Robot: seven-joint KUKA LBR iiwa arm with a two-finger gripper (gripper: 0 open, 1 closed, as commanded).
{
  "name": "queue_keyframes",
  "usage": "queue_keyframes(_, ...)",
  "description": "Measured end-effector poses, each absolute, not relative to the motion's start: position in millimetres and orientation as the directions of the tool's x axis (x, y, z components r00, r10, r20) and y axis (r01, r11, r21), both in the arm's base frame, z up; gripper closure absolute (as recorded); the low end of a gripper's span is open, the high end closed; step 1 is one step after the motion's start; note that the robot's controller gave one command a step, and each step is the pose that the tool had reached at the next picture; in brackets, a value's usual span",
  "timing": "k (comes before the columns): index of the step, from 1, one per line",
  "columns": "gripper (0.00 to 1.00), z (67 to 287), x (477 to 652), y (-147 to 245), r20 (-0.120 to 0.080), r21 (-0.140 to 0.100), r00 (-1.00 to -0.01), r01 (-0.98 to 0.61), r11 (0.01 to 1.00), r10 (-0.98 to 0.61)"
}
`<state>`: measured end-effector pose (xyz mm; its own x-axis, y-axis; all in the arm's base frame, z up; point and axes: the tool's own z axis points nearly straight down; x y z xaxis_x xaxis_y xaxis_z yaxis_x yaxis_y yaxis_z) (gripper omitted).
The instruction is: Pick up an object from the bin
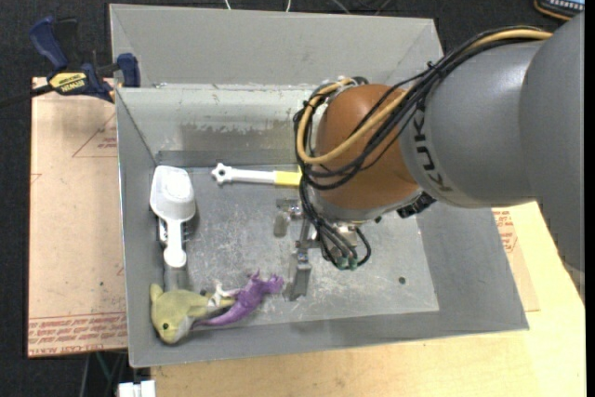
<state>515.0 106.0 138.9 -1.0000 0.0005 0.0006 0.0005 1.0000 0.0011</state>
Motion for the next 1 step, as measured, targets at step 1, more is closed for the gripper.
queue_keyframes(1, 0.00, 70.1, 501.8, 145.9, -0.004, 0.003, -0.934, -0.357, 0.934, -0.357)
